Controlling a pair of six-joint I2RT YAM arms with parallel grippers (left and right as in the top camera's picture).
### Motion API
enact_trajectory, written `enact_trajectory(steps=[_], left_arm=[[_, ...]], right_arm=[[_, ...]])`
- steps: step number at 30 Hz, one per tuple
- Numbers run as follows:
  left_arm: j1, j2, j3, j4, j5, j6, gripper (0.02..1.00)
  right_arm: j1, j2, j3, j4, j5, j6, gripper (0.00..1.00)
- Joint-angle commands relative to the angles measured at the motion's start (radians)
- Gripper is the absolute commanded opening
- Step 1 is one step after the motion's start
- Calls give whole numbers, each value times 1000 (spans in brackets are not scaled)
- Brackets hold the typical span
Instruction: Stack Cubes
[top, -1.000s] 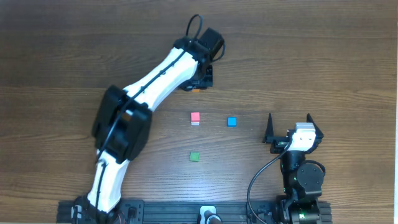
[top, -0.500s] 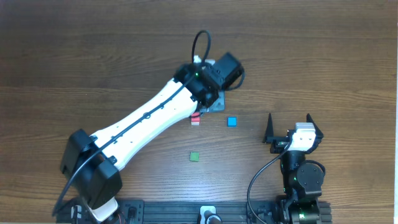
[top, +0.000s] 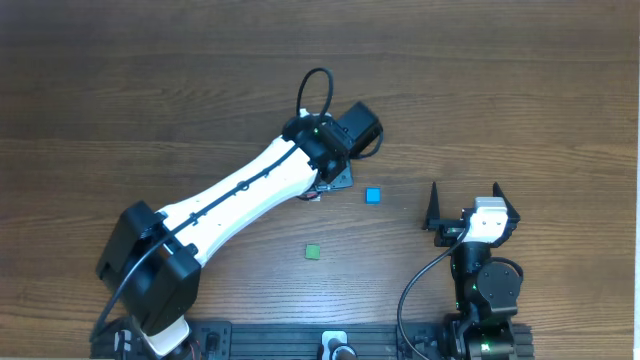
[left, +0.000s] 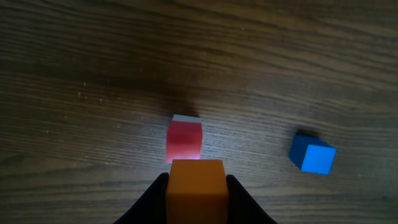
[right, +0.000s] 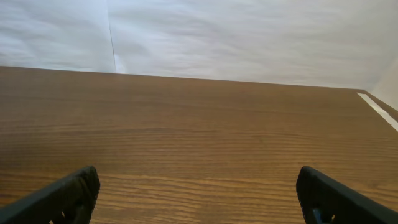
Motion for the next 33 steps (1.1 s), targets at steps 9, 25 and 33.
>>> enact_trajectory(steps=[9,25,33], left_arm=[[19,47,-11,3,25,5,45],[19,72,-27,7,44,62,42],[20,72,-73,58,63,62,40]], right_arm=[[5,-9,-7,-1,-5,-4,993],[5,-9,-7,-1,-5,-4,993],[5,-9,-7,-1,-5,-4,991]])
